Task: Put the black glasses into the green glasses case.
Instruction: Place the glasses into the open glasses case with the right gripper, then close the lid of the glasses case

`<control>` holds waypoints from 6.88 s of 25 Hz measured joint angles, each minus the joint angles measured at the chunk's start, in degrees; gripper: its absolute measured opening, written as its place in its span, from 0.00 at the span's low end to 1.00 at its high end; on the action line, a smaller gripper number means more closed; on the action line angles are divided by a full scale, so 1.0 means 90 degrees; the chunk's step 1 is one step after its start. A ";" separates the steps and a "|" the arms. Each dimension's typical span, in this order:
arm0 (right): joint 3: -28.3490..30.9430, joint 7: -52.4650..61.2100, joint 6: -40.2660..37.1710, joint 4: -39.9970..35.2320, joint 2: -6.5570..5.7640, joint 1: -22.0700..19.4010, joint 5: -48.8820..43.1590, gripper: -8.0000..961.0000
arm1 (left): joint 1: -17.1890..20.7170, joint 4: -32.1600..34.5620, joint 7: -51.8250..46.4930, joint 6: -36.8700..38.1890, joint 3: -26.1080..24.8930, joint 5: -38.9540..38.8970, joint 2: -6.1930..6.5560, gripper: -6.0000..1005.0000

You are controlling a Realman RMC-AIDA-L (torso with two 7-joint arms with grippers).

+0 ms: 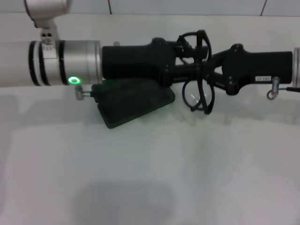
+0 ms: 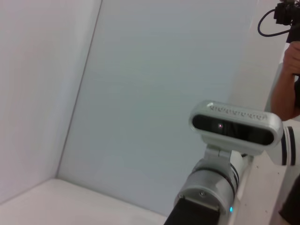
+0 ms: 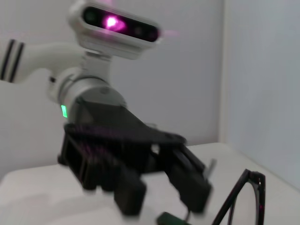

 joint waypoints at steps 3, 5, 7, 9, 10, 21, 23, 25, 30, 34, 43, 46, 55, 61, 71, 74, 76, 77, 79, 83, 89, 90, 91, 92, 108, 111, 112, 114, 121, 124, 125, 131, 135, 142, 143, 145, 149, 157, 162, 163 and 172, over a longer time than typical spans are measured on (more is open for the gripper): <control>0.0003 -0.0039 0.0266 -0.0146 0.0005 -0.0049 0.0025 0.11 | 0.0214 -0.0002 0.0254 0.0025 -0.0471 -0.0089 0.0028 0.47; -0.0059 -0.0061 0.0468 -0.0288 0.0021 -0.0072 0.0008 0.11 | 0.0390 -0.0001 0.0373 0.0034 -0.0906 -0.0102 0.0032 0.47; -0.0124 -0.0101 0.0618 -0.0378 0.0042 -0.0072 -0.0005 0.11 | 0.0665 0.0000 0.0420 0.0053 -0.1698 -0.0123 0.0039 0.47; -0.0304 -0.0159 0.0804 -0.0495 0.0065 -0.0048 -0.0006 0.11 | 0.0843 0.0000 0.0427 0.0057 -0.2139 -0.0126 0.0040 0.47; -0.0399 -0.0170 0.0888 -0.0557 0.0068 -0.0040 -0.0007 0.11 | 0.0843 0.0000 0.0427 0.0057 -0.2139 -0.0126 0.0040 0.47; -0.3095 -0.0185 0.3455 -0.1470 0.0099 -0.0021 0.0010 0.11 | 0.1172 -0.0040 0.0530 0.0065 -0.2693 -0.0148 -0.0026 0.47; -0.3662 -0.0185 0.4003 -0.1540 0.0105 -0.0019 0.0029 0.11 | 0.1166 -0.0048 0.0582 0.0065 -0.2676 -0.0149 -0.0036 0.47; -0.4176 -0.0180 0.4522 -0.1611 0.0107 -0.0022 0.0036 0.11 | 0.1165 -0.0051 0.0627 0.0065 -0.2667 -0.0151 -0.0046 0.47; -0.5071 -0.0178 0.5480 -0.2004 0.0106 -0.0168 0.0035 0.11 | 0.1143 -0.0063 0.0671 0.0065 -0.2657 -0.0152 -0.0055 0.47; -0.5611 -0.0220 0.5988 -0.2220 0.0107 -0.0258 0.0000 0.11 | 0.1138 -0.0066 0.0673 0.0064 -0.2655 -0.0151 -0.0054 0.47; -0.6540 -0.0882 0.6799 -0.2640 0.0107 -0.0581 -0.0013 0.11 | 0.1120 -0.0068 0.0649 0.0064 -0.2659 -0.0117 -0.0042 0.47; -0.7156 -0.0939 0.7685 -0.2589 0.0108 -0.0583 -0.0071 0.11 | 0.1076 -0.0068 0.0627 0.0064 -0.2658 -0.0101 -0.0043 0.47; -0.7880 -0.1163 0.8423 -0.2507 0.0107 -0.0602 -0.0225 0.11 | 0.0984 -0.0134 0.0619 0.0064 -0.2639 -0.0074 -0.0047 0.47; -0.7991 -0.1229 0.8638 -0.2500 0.0106 -0.0602 -0.0267 0.11 | 0.0977 -0.0136 0.0615 0.0064 -0.2639 -0.0074 -0.0046 0.47; -0.8285 -0.1633 0.9125 -0.2505 0.0107 -0.0582 -0.0273 0.11 | 0.0992 -0.0137 0.0614 0.0064 -0.2639 -0.0094 -0.0051 0.47; -0.8289 -0.1636 0.9165 -0.2494 0.0107 -0.0567 -0.0273 0.11 | 0.0984 -0.0137 0.0614 0.0064 -0.2639 -0.0094 -0.0053 0.47; -0.8305 -0.1647 0.9175 -0.2468 0.0107 -0.0543 -0.0273 0.11 | 0.0980 -0.0136 0.0615 0.0064 -0.2639 -0.0090 -0.0054 0.47; -0.8318 -0.1656 0.9190 -0.2454 0.0107 -0.0534 -0.0273 0.12 | 0.0980 -0.0136 0.0616 0.0064 -0.2639 -0.0090 -0.0055 0.47; -0.8337 -0.1682 0.9221 -0.2436 0.0107 -0.0530 -0.0273 0.12 | 0.0978 -0.0137 0.0621 0.0064 -0.2639 -0.0094 -0.0056 0.47; -0.8350 -0.1780 0.9287 -0.2350 0.0108 -0.0493 -0.0274 0.13 | 0.0960 -0.0137 0.0649 0.0053 -0.2639 -0.0097 -0.0066 0.47; -0.8407 -0.1767 0.9532 -0.2287 0.0107 -0.0466 -0.0273 0.16 | 0.0898 -0.0136 0.0679 0.0010 -0.2639 -0.0083 -0.0116 0.47; -0.8410 -0.1759 0.9530 -0.2312 0.0107 -0.0482 -0.0265 0.16 | 0.0898 -0.0137 0.0679 0.0008 -0.2639 -0.0083 -0.0117 0.47; -0.8411 -0.1755 0.9519 -0.2332 0.0107 -0.0500 -0.0253 0.17 | 0.0897 -0.0136 0.0680 0.0006 -0.2639 -0.0083 -0.0117 0.47; -0.8412 -0.1754 0.9506 -0.2343 0.0107 -0.0514 -0.0242 0.18 | 0.0897 -0.0136 0.0680 0.0003 -0.2639 -0.0081 -0.0117 0.47; -0.8315 -0.1172 0.9212 -0.2453 0.0107 -0.0552 -0.0198 0.22 | 0.0777 -0.0312 0.0780 -0.0064 -0.2644 -0.0069 -0.0138 0.47; -0.8109 -0.1036 0.8854 -0.2576 0.0107 -0.0641 -0.0154 0.23 | 0.0788 -0.0313 0.0781 -0.0087 -0.2655 -0.0066 -0.0136 0.47; -0.7978 -0.1016 0.8660 -0.2632 0.0108 -0.0681 -0.0141 0.23 | 0.0787 -0.0312 0.0781 -0.0123 -0.2652 -0.0065 -0.0134 0.47; -0.7564 -0.0997 0.8069 -0.2758 0.0110 -0.0799 -0.0115 0.24 | 0.0782 -0.0312 0.0781 -0.0315 -0.2642 -0.0062 -0.0129 0.47; -0.4408 -0.0995 0.3792 -0.2688 0.0080 -0.1026 0.0577 0.27 | 0.0598 -0.0334 0.0181 -0.2053 -0.2635 0.0456 -0.0128 0.47; -0.2500 -0.1036 0.1809 -0.1995 0.0059 -0.0961 0.1005 0.27 | 0.0463 -0.0328 -0.0087 -0.2478 -0.2628 0.1000 -0.0120 0.47; -0.1899 -0.1067 0.1363 -0.1733 0.0053 -0.0924 0.1118 0.27 | 0.0420 -0.0314 -0.0161 -0.2614 -0.2627 0.1213 -0.0123 0.47; 0.0562 -0.1017 0.0226 -0.0588 -0.0017 -0.0705 0.1336 0.28 | 0.0091 -0.0282 -0.1183 -0.3605 -0.2132 0.2481 -0.0087 0.47; 0.0923 -0.1062 0.0170 -0.0414 0.0023 -0.0808 0.1393 0.30 | 0.0040 -0.0240 -0.1345 -0.3726 -0.1871 0.2645 -0.0070 0.47; 0.0978 -0.1074 0.0189 -0.0314 0.0043 -0.0896 0.1467 0.45 | 0.0012 -0.0238 -0.1460 -0.3866 -0.1734 0.2753 -0.0048 0.47; 0.0979 -0.1075 0.0182 -0.0313 0.0043 -0.0901 0.1470 0.47 | 0.0017 -0.0237 -0.1476 -0.3867 -0.1673 0.2762 -0.0044 0.48; 0.0964 -0.1076 0.0150 -0.0311 0.0042 -0.0907 0.1474 0.52 | 0.0028 -0.0237 -0.1510 -0.3864 -0.1566 0.2801 -0.0040 0.48; 0.0931 -0.1078 0.0133 -0.0308 0.0050 -0.0898 0.1477 0.57 | 0.0023 -0.0237 -0.1555 -0.3766 -0.1438 0.2905 -0.0060 0.48; 0.0933 -0.1092 0.0194 -0.0206 0.0060 -0.0830 0.1482 0.58 | 0.0084 -0.0165 -0.1236 -0.3323 -0.1254 0.2915 -0.0119 0.50; 0.0929 -0.1173 0.0345 -0.0046 0.0059 -0.0720 0.1484 0.58 | 0.0146 -0.0225 -0.0677 -0.3309 -0.0909 0.2871 -0.0212 0.50; 0.0928 -0.1188 0.0364 -0.0025 0.0058 -0.0701 0.1484 0.58 | 0.0154 -0.0222 -0.0653 -0.3319 -0.0843 0.2824 -0.0217 0.50; 0.0932 -0.1243 0.0379 -0.0011 0.0045 -0.0702 0.1484 0.59 | 0.0380 0.0058 -0.0465 -0.3253 -0.0859 0.1669 -0.0167 0.52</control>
